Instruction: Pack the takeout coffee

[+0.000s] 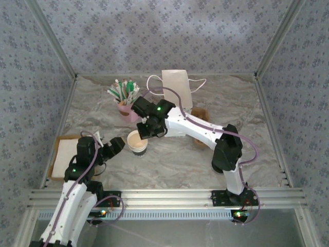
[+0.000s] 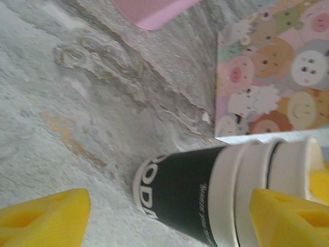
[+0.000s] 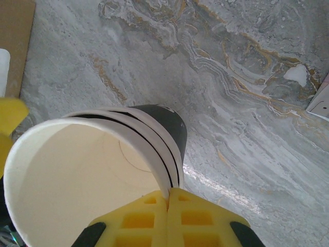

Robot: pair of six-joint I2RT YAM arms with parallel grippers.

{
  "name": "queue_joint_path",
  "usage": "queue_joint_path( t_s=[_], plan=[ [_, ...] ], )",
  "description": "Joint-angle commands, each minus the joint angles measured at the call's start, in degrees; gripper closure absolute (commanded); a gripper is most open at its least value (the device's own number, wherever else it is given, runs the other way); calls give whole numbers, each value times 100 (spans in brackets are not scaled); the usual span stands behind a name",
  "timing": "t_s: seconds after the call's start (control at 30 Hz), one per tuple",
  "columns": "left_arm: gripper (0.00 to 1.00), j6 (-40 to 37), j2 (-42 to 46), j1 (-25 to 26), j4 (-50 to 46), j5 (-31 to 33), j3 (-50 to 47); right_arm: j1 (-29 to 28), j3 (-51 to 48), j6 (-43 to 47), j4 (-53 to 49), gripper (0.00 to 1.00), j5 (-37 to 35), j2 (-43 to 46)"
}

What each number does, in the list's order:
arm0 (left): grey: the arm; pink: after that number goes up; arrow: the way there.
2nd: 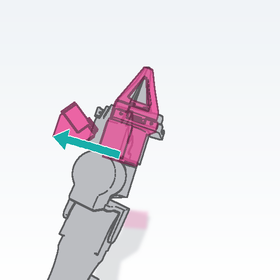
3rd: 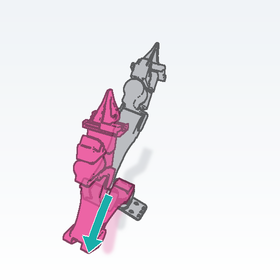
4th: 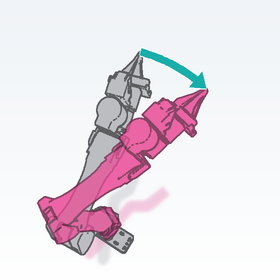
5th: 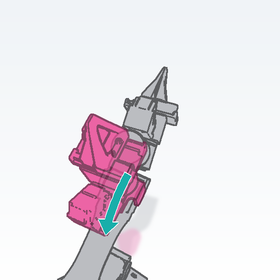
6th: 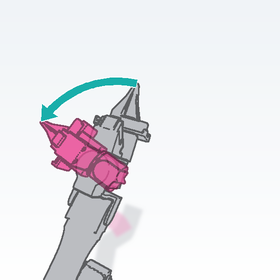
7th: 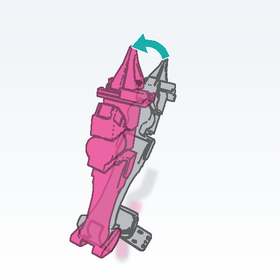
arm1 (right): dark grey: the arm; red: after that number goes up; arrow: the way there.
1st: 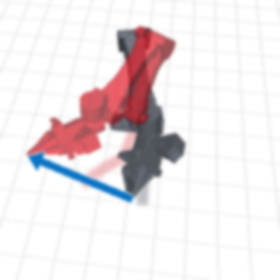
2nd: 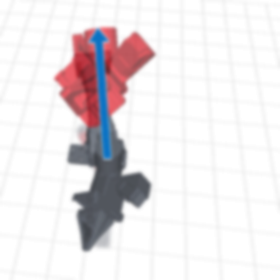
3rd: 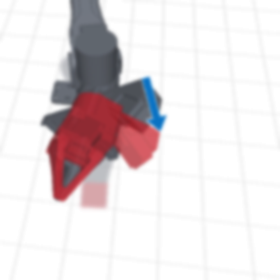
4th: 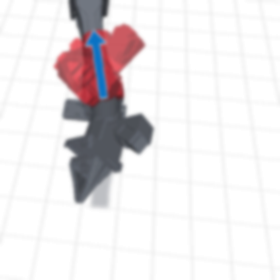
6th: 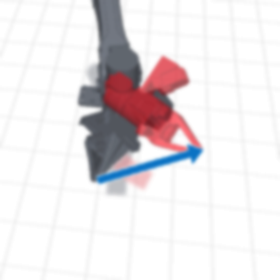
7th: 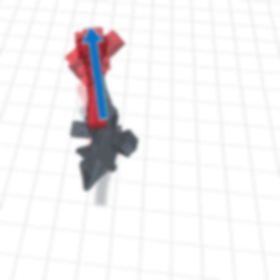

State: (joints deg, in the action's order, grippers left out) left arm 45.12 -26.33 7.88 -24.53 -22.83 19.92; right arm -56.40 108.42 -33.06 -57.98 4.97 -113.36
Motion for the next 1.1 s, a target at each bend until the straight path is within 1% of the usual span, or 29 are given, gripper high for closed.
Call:
queue_joint_path(
  t_s=[0.0,0.07,0.2,0.43,0.73,0.87,1.07],
  plan=[
    [20,236,260,21,-382,-536,101,56,-97,-15,122,100,242,244],
    [20,288,325,23,-415,-644,83,96,-147,-12,170,100,299,271],
    [23,435,297,18,-144,-972,-32,156,-298,-16,347,100,526,323],
    [25,613,233,16,249,-1227,-183,182,-356,-23,445,100,686,341],
    [28,482,180,-47,183,-1203,-323,208,-305,-60,551,100,897,315],
    [28,305,172,-76,-74,-965,-278,203,-191,-181,566,100,952,278],
    [28,101,43,-83,-256,-779,-195,204,153,-149,340,100,928,97]
  ],
)
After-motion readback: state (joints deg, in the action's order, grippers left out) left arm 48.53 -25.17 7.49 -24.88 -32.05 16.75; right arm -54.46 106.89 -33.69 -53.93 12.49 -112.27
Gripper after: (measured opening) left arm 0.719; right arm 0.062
